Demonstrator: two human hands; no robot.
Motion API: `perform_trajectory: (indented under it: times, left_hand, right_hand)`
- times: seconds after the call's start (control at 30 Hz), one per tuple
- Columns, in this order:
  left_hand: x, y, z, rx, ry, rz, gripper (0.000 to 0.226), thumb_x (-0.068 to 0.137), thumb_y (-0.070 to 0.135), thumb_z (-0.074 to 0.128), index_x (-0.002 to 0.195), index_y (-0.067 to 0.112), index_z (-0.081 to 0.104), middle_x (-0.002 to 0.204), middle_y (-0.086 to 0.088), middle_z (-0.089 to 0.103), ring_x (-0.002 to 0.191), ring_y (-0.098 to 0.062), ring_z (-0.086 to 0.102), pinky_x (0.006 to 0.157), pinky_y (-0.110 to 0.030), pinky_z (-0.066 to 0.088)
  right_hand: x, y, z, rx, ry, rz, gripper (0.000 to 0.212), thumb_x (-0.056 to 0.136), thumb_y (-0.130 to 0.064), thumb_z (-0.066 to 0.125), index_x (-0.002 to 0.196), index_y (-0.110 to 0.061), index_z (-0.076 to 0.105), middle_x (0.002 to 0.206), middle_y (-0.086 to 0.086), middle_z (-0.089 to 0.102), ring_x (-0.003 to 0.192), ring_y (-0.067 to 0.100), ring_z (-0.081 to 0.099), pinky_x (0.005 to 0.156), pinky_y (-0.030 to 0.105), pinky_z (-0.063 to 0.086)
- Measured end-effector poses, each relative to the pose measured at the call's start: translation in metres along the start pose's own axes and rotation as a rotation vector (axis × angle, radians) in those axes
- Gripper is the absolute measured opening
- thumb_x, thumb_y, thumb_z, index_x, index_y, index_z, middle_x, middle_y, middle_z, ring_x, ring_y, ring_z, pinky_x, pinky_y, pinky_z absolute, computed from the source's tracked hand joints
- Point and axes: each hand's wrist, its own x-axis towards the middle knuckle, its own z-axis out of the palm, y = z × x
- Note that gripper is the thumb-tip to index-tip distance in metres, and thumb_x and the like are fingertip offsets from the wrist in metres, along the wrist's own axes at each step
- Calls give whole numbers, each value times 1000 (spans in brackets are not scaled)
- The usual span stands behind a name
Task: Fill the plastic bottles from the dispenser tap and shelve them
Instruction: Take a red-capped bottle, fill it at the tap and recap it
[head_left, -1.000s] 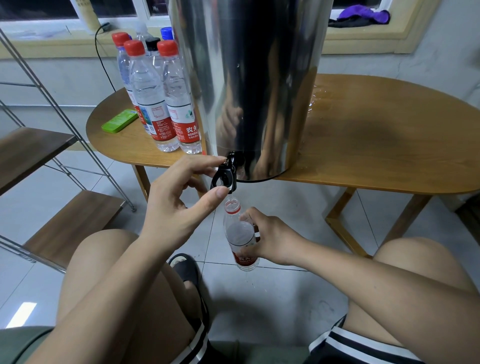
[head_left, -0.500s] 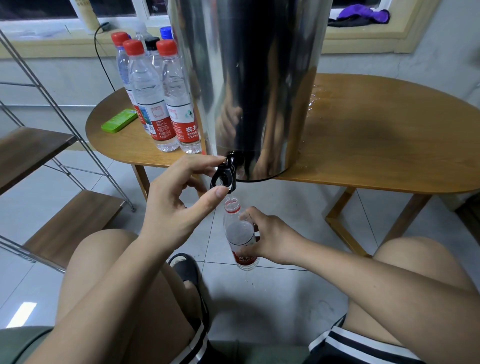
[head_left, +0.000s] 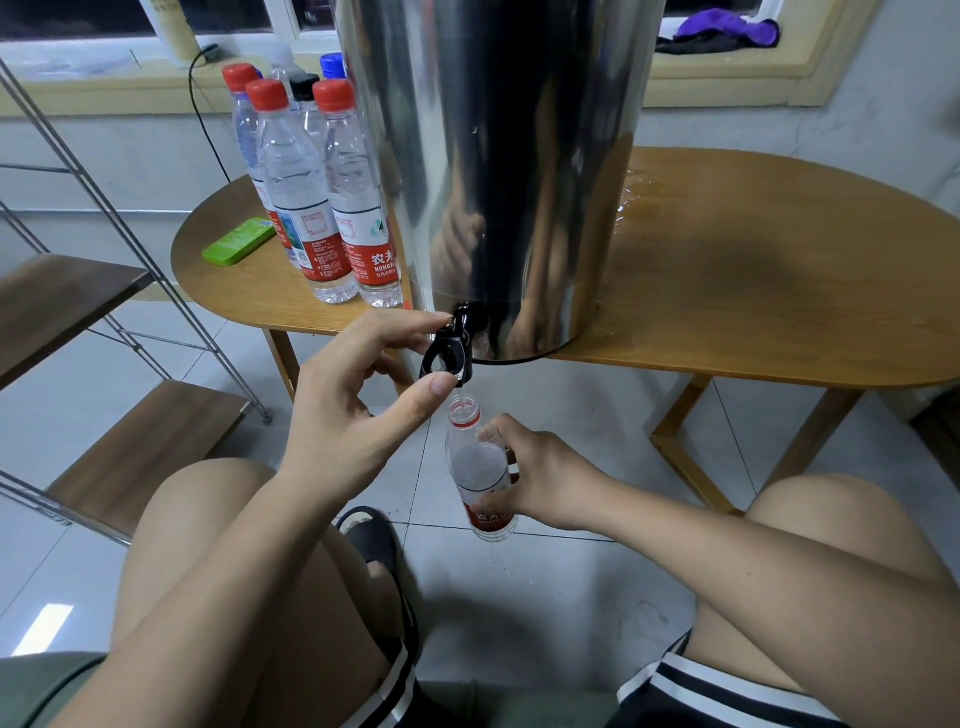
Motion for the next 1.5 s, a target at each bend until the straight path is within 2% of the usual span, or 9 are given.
perform_trajectory:
  times: [0.9,1.17,1.37,1.5]
  left_hand:
    - [0,0,0,1,1,8,38,101,40,73,133,20,71,123,-7,73,101,-33,70,83,-58,55]
    - [0,-2,0,0,-5,9,37,101,37,74,133,20,71,122,-7,73,100,-34,70,84,-58,54]
    - [1,-2,0,0,-3,11,37,101,39,73,133,21,71,122,-6,73,100,-34,70,84,-59,54]
    - [1,-2,0,1,-6,12,37,101,39,73,133,20,71,122,-6,73,101,-34,70,83,-59,54]
  right_hand:
    - [1,1,0,-6,-2,8,63,75,-46,93,119,-35,50,109,-8,73,100,17,70,88,43,60]
    - [1,0,0,15,-8,23,68,68,-55,88,121,-37,50,109,-10,73,101,16,71,91,44,60]
    - [1,0,-1,11,-9,18,65,72,-47,92,121,-35,50,109,-10,73,102,16,71,91,44,61]
    - [1,0,-1,4,-8,17,66,71,-48,92,121,-35,50,111,-8,73,103,17,71,92,45,61]
